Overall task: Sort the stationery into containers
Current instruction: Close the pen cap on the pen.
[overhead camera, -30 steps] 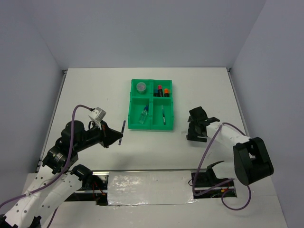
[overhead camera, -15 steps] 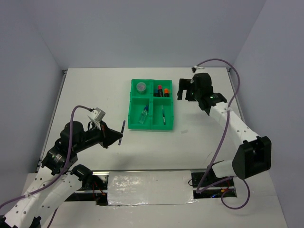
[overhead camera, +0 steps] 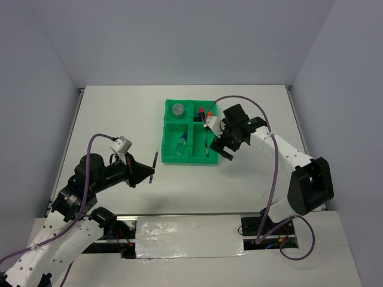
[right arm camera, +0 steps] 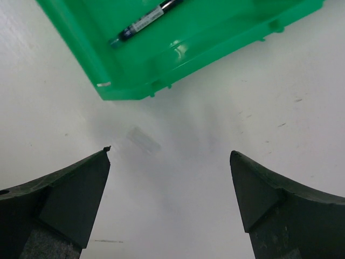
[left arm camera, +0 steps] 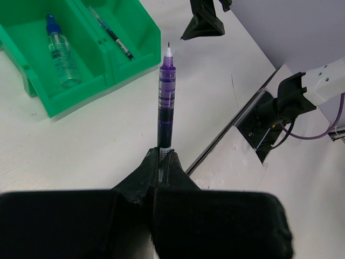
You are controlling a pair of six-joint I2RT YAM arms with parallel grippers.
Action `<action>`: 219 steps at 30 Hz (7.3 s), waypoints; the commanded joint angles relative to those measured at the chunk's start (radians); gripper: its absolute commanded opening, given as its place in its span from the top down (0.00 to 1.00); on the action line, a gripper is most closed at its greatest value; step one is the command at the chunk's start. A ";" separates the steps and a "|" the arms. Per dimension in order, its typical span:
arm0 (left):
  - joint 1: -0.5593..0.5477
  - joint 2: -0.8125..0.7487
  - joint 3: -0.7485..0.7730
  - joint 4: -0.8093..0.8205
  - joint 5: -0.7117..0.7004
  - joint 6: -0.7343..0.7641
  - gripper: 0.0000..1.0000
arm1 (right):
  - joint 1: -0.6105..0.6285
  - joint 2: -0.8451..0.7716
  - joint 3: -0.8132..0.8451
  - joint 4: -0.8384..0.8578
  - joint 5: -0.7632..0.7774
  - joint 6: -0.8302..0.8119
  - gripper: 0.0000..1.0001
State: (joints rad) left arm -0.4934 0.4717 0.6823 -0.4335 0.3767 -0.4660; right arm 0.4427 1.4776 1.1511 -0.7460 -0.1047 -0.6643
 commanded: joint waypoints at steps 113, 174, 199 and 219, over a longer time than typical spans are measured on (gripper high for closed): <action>-0.390 0.711 -0.050 1.058 -0.010 -0.244 1.00 | 0.205 -0.910 -0.765 1.154 0.112 1.434 1.00; -0.393 0.668 -0.012 1.007 -0.056 -0.137 1.00 | 0.206 -0.870 -0.814 1.194 -0.133 1.428 1.00; -0.393 0.642 -0.030 1.142 -0.137 -0.125 1.00 | 0.206 -0.867 -0.844 1.204 -0.135 1.463 1.00; -0.393 0.653 0.051 1.046 -0.170 0.019 1.00 | 0.206 -0.789 -0.874 1.085 -0.199 1.428 1.00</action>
State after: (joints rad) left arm -0.8940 1.1629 0.6289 0.4404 0.2802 -0.5308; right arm 0.6338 0.6716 0.3084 0.5106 -0.1848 0.7830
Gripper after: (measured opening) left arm 0.048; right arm 0.219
